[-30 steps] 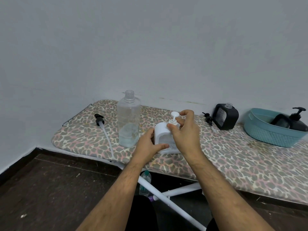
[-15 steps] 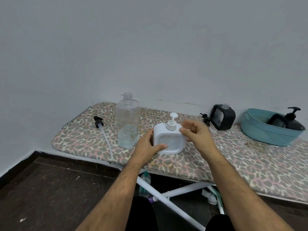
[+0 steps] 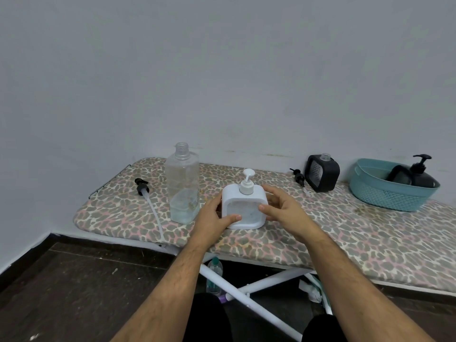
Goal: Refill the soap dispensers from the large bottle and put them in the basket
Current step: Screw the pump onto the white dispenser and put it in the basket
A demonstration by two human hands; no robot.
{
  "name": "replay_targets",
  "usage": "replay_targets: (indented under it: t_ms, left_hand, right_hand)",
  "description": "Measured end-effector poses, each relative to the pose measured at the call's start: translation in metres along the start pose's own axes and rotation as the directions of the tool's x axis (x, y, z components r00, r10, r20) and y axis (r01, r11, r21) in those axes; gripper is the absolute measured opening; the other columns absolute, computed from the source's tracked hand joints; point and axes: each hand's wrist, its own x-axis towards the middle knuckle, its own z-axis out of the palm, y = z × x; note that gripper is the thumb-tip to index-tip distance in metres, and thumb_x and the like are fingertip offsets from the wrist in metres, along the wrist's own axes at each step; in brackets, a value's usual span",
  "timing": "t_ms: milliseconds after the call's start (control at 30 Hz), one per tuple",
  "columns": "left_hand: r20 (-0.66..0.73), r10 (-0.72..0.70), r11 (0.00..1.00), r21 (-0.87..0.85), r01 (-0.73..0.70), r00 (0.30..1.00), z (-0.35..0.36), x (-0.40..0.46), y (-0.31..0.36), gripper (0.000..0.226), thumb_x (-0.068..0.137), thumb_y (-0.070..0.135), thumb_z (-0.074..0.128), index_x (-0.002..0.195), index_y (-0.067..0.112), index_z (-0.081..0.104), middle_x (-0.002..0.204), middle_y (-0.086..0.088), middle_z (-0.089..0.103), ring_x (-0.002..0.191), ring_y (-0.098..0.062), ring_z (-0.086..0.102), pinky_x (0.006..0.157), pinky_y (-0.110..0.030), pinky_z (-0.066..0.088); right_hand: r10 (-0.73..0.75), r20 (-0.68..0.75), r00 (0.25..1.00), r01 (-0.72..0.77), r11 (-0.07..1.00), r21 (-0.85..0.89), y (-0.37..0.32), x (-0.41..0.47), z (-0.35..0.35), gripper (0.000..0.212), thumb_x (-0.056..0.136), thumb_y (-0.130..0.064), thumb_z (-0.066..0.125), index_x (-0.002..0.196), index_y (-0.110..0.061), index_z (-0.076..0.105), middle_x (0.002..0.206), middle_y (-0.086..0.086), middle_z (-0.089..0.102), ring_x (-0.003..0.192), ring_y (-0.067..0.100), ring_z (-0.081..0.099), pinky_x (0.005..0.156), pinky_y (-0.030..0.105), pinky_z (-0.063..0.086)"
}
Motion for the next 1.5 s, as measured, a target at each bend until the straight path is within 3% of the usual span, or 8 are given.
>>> replay_targets:
  t_ms: [267,600,867,1000,1100,1300,1400,1500]
  left_hand:
    - [-0.041,-0.043,0.999,-0.012,0.043,0.998,0.007,-0.004,0.012,0.066,0.072,0.021,0.085,0.132,0.025,0.057,0.104,0.018,0.066,0.093,0.005,0.062,0.072,-0.012,0.049]
    - [-0.008,-0.047,0.998,-0.052,0.046,0.999,0.040,-0.002,0.033,0.061,0.071,0.015,0.086,0.126,0.021,0.060,0.102,0.013,0.067,0.089,0.008,0.060,0.063,-0.006,0.048]
    - [0.142,-0.010,0.994,-0.108,0.026,0.990,0.084,0.020,0.065,0.057,0.075,0.012,0.083,0.127,0.018,0.061,0.106,0.010,0.067,0.094,-0.002,0.063,0.065,-0.013,0.052]
    - [0.231,0.058,0.990,-0.135,-0.027,0.971,0.115,0.037,0.083,0.044,0.078,0.013,0.080,0.118,0.023,0.066,0.104,0.007,0.070,0.095,-0.013,0.067,0.071,-0.020,0.054]
    - [0.256,0.088,0.988,-0.144,-0.052,0.963,0.145,0.053,0.100,0.040,0.077,0.017,0.080,0.114,0.024,0.067,0.105,0.006,0.072,0.097,-0.013,0.068,0.081,-0.034,0.058]
    - [0.221,0.104,0.981,-0.185,-0.063,0.970,0.211,0.088,0.133,0.039,0.079,0.019,0.080,0.114,0.024,0.064,0.108,0.006,0.070,0.100,-0.013,0.067,0.086,-0.042,0.058]
    - [0.163,0.103,0.976,-0.206,-0.069,0.981,0.246,0.105,0.147,0.034,0.080,0.018,0.079,0.106,0.029,0.060,0.104,0.007,0.069,0.097,-0.014,0.068,0.087,-0.043,0.058]
    - [0.116,0.084,0.977,-0.205,-0.059,0.990,0.281,0.123,0.160,0.042,0.082,0.023,0.077,0.119,0.022,0.058,0.106,0.010,0.063,0.104,-0.012,0.065,0.093,-0.041,0.055]
  right_hand:
    - [-0.010,-0.025,1.000,0.008,0.998,-0.057,-0.002,-0.005,-0.006,0.050,0.090,-0.009,0.071,0.133,-0.027,0.055,0.121,0.005,0.068,0.110,0.019,0.067,0.093,0.044,0.057]
    - [-0.015,-0.080,0.997,0.007,0.995,-0.098,-0.011,-0.027,-0.039,0.043,0.091,-0.010,0.070,0.127,-0.030,0.057,0.118,0.003,0.069,0.107,0.018,0.068,0.090,0.041,0.058]
    - [-0.017,-0.115,0.993,-0.005,0.983,-0.186,-0.029,-0.050,-0.099,0.050,0.086,-0.008,0.073,0.128,-0.030,0.056,0.117,-0.002,0.068,0.098,0.016,0.067,0.070,0.026,0.052]
    - [-0.055,-0.205,0.977,0.015,0.981,-0.192,-0.031,-0.057,-0.136,0.047,0.079,-0.009,0.081,0.119,-0.026,0.064,0.108,-0.001,0.073,0.096,0.025,0.068,0.085,0.040,0.058]
    - [-0.092,-0.307,0.947,0.033,0.981,-0.194,-0.033,-0.063,-0.162,0.042,0.077,-0.010,0.083,0.112,-0.026,0.066,0.104,0.000,0.074,0.093,0.023,0.069,0.091,0.045,0.058]
    - [-0.154,-0.495,0.855,0.054,0.976,-0.210,-0.032,-0.063,-0.212,0.045,0.073,-0.023,0.086,0.113,-0.026,0.065,0.105,-0.001,0.071,0.094,0.023,0.070,0.085,0.046,0.060]
    - [-0.195,-0.588,0.785,0.060,0.969,-0.242,-0.031,-0.055,-0.234,0.044,0.074,-0.021,0.086,0.112,-0.025,0.063,0.105,-0.002,0.070,0.094,0.020,0.068,0.080,0.038,0.059]
    - [-0.236,-0.678,0.696,0.058,0.960,-0.275,-0.030,-0.043,-0.255,0.046,0.075,-0.020,0.085,0.115,-0.021,0.063,0.106,-0.005,0.069,0.093,0.013,0.066,0.076,0.027,0.054]
